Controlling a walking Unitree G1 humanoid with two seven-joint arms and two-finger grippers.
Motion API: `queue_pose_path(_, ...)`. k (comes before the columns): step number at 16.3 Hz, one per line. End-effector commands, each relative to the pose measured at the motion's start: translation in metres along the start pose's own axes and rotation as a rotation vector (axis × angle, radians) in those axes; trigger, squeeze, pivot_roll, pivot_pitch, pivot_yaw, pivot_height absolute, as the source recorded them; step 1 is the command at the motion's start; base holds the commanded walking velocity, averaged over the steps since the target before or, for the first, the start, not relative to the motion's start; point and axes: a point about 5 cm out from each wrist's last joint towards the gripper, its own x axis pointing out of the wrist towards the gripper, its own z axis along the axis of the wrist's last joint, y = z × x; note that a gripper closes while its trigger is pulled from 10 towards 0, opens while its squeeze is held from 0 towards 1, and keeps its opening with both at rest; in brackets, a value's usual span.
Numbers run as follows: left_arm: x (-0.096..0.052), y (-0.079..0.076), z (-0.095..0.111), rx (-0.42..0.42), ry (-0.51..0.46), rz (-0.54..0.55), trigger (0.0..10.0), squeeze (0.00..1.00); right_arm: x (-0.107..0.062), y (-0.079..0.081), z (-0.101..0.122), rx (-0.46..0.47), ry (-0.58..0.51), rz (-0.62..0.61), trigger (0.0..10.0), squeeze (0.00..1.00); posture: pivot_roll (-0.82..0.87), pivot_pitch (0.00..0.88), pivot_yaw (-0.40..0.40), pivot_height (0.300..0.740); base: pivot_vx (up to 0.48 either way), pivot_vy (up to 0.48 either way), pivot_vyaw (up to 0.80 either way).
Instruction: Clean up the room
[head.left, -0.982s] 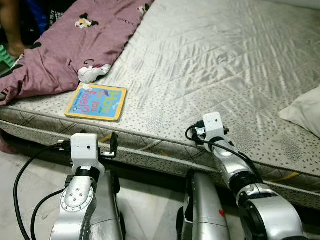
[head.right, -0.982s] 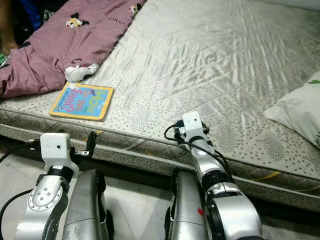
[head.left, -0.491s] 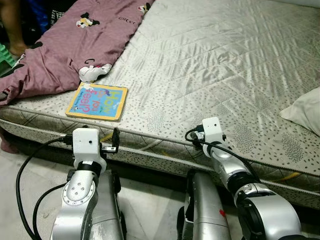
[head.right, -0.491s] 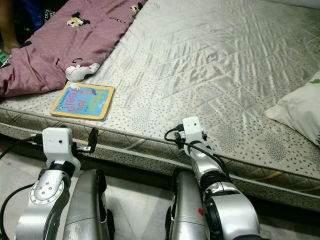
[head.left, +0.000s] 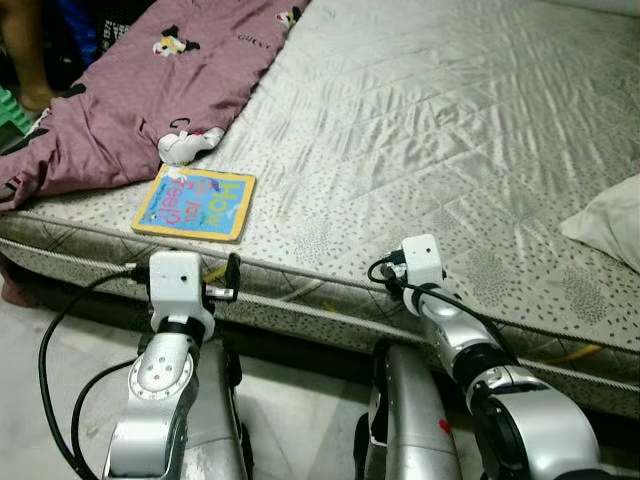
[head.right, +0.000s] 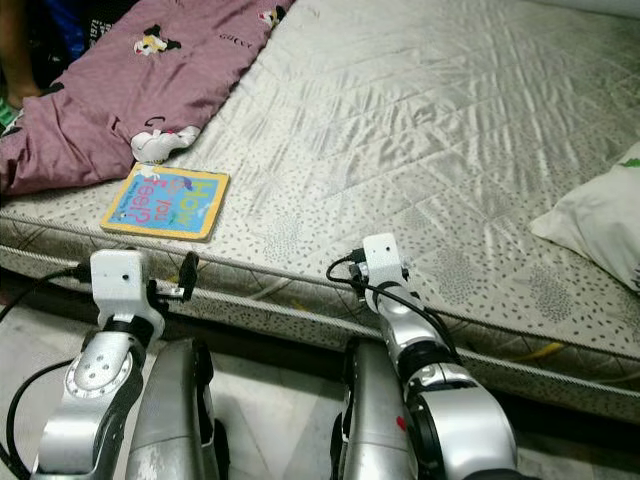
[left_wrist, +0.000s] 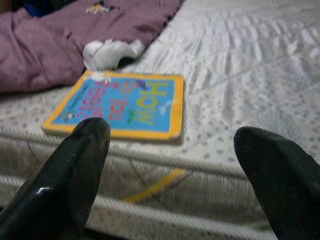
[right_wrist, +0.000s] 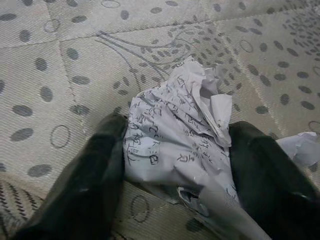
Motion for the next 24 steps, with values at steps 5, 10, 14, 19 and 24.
queue_pose_path(5,0.007,-0.001,-0.002,-0.011,-0.002,-0.004,10.0,0.00,-0.001,0.007,-0.010,0.011,0.056,0.030,0.0,0.00,0.18,0.059,-0.026,0.500,0.000,0.000,0.00)
queue_pose_path(10,0.012,-0.001,-0.001,-0.023,-0.007,0.003,10.0,0.00,0.000,0.007,-0.006,0.014,0.044,0.040,0.0,0.00,0.17,0.043,-0.026,0.500,0.000,0.000,0.00)
queue_pose_path(14,0.015,-0.002,-0.001,-0.026,-0.011,0.002,10.0,0.00,0.001,0.006,-0.003,0.027,0.036,0.045,0.0,0.00,0.17,0.027,-0.029,0.500,0.000,0.000,0.00)
queue_pose_path(19,0.027,-0.003,0.003,-0.039,-0.036,-0.002,10.0,0.00,0.002,0.006,0.006,0.081,0.015,0.061,0.0,0.00,0.14,0.012,-0.022,0.500,0.000,0.000,0.00)
queue_pose_path(24,0.038,-0.008,0.006,-0.045,-0.058,-0.013,10.0,0.00,0.002,0.004,0.012,0.147,-0.019,0.070,0.0,0.00,0.11,0.000,-0.017,0.500,0.000,0.000,0.00)
